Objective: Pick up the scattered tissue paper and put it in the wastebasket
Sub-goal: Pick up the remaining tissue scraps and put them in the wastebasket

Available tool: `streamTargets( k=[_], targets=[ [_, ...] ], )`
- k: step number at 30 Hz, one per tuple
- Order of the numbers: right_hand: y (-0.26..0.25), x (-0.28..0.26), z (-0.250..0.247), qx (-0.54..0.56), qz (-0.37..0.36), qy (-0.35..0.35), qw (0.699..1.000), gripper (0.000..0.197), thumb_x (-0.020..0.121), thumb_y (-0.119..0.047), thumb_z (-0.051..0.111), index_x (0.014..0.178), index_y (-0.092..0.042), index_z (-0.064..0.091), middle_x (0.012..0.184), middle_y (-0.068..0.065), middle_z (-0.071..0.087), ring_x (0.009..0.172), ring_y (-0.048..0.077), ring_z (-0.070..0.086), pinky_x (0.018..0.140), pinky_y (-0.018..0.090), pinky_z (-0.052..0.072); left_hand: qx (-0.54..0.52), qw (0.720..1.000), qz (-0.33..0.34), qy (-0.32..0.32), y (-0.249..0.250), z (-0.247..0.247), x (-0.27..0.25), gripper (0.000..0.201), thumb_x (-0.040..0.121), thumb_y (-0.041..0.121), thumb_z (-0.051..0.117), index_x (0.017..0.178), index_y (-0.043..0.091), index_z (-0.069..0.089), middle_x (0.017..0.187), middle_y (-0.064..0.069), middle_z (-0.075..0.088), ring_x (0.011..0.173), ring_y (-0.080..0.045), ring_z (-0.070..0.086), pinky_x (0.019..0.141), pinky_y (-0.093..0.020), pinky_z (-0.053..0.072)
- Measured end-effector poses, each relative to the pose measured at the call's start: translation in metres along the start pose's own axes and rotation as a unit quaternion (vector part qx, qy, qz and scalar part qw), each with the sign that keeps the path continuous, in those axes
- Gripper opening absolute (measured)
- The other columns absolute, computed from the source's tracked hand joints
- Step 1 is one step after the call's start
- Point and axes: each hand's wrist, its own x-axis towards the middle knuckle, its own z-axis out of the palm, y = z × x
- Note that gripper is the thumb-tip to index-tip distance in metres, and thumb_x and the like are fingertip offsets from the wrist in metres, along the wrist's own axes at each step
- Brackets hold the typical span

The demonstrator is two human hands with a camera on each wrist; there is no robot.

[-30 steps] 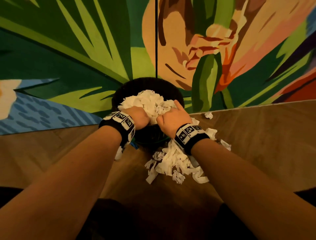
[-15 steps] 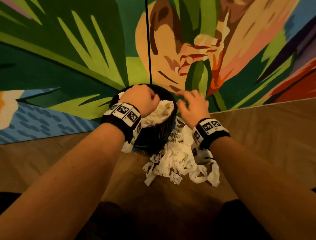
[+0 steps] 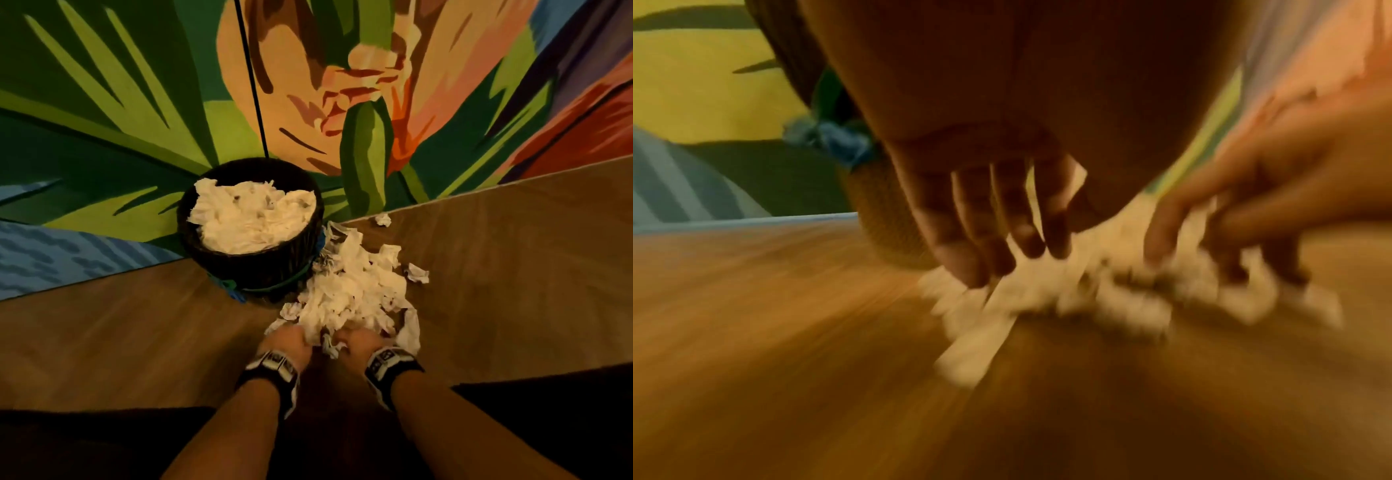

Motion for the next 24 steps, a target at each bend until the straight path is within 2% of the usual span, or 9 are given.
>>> streamTargets(
  k=[3, 6, 8, 12, 14, 16, 19, 22, 24],
  targets=[
    [-0.001, -0.001, 0.010, -0.038, -0.023, -0.041, 0.998, 0.049, 0.098, -0.035, 0.047, 0.147, -0.034, 0.039, 0.156, 0.003, 0.024, 0.135, 0.033, 0.041, 0.112, 0.042, 0.035, -0.006, 0.999, -0.023, -0.039, -0.034, 0.042, 0.000, 0.043, 0.099, 0.026, 0.038, 0.141, 0.028, 0.046, 0.158, -0.003, 0.023, 0.130, -0.030, 0.047, 0.106, -0.041, 0.043],
    [0.001, 0.001, 0.015, -0.091, -0.023, -0.088, 0.992, 0.059, 0.099, -0.028, 0.046, 0.153, -0.038, 0.023, 0.164, -0.002, 0.004, 0.144, 0.036, 0.027, 0.114, 0.047, 0.032, -0.046, 0.997, -0.020, -0.058, -0.052, 0.055, 0.006, 0.057, 0.096, 0.018, 0.046, 0.150, 0.033, 0.033, 0.164, 0.005, 0.000, 0.143, -0.028, 0.031, 0.114, -0.040, 0.036],
    [0.000, 0.004, 0.019, -0.123, -0.030, -0.110, 0.986, 0.058, 0.100, -0.027, 0.047, 0.153, -0.036, 0.024, 0.164, 0.000, 0.004, 0.144, 0.036, 0.026, 0.114, 0.047, 0.033, -0.043, 0.996, -0.032, -0.067, -0.054, 0.060, 0.009, 0.055, 0.097, 0.017, 0.046, 0.150, 0.027, 0.036, 0.163, 0.000, 0.008, 0.145, -0.027, 0.030, 0.116, -0.039, 0.033],
    [-0.004, 0.015, 0.029, -0.128, -0.028, -0.116, 0.984, 0.038, 0.102, -0.023, 0.040, 0.140, -0.024, 0.044, 0.158, 0.010, 0.021, 0.138, 0.037, 0.031, 0.110, 0.047, 0.036, -0.038, 0.994, -0.070, -0.068, -0.051, 0.062, 0.011, 0.041, 0.098, 0.023, 0.052, 0.139, 0.016, 0.051, 0.142, -0.008, 0.046, 0.125, -0.025, 0.052, 0.105, -0.035, 0.045],
    [-0.004, 0.020, 0.035, -0.154, -0.020, -0.121, 0.980, 0.037, 0.101, -0.021, 0.045, 0.137, -0.022, 0.047, 0.155, 0.009, 0.023, 0.136, 0.038, 0.031, 0.108, 0.050, 0.038, -0.055, 0.993, -0.076, -0.065, -0.052, 0.063, 0.012, 0.042, 0.096, 0.025, 0.056, 0.138, 0.020, 0.050, 0.138, -0.008, 0.049, 0.123, -0.024, 0.053, 0.102, -0.035, 0.046],
    [0.000, 0.022, 0.041, -0.175, -0.023, -0.114, 0.978, 0.041, 0.099, -0.026, 0.051, 0.139, -0.022, 0.044, 0.151, 0.009, 0.030, 0.133, 0.039, 0.034, 0.105, 0.052, 0.040, -0.066, 0.994, -0.056, -0.063, -0.054, 0.066, 0.013, 0.056, 0.096, 0.022, 0.055, 0.148, 0.029, 0.036, 0.145, -0.009, 0.043, 0.129, -0.026, 0.049, 0.105, -0.037, 0.043],
    [0.008, 0.024, 0.049, -0.177, -0.027, -0.104, 0.978, 0.055, 0.094, -0.035, 0.059, 0.143, -0.023, 0.037, 0.149, 0.008, 0.036, 0.133, 0.038, 0.035, 0.107, 0.050, 0.038, -0.027, 0.995, -0.052, -0.086, -0.057, 0.071, 0.014, 0.059, 0.099, 0.019, 0.044, 0.152, 0.036, 0.025, 0.147, -0.011, 0.039, 0.131, -0.030, 0.047, 0.107, -0.041, 0.043],
    [0.012, 0.023, 0.051, -0.134, -0.027, -0.115, 0.984, 0.065, 0.091, -0.032, 0.065, 0.145, -0.022, 0.030, 0.148, 0.011, 0.036, 0.132, 0.037, 0.039, 0.107, 0.050, 0.039, 0.028, 0.992, -0.065, -0.105, -0.050, 0.069, 0.013, 0.043, 0.104, 0.040, 0.028, 0.145, 0.034, 0.039, 0.139, -0.010, 0.049, 0.122, -0.029, 0.054, 0.099, -0.040, 0.047],
    [0.013, 0.023, 0.051, -0.095, -0.023, -0.118, 0.988, 0.067, 0.090, -0.034, 0.066, 0.144, -0.022, 0.029, 0.147, 0.012, 0.035, 0.130, 0.037, 0.042, 0.105, 0.048, 0.042, 0.049, 0.989, -0.077, -0.119, -0.047, 0.067, 0.013, 0.052, 0.102, 0.053, 0.027, 0.133, 0.022, 0.055, 0.130, -0.009, 0.057, 0.116, -0.026, 0.058, 0.095, -0.038, 0.048]
  ],
)
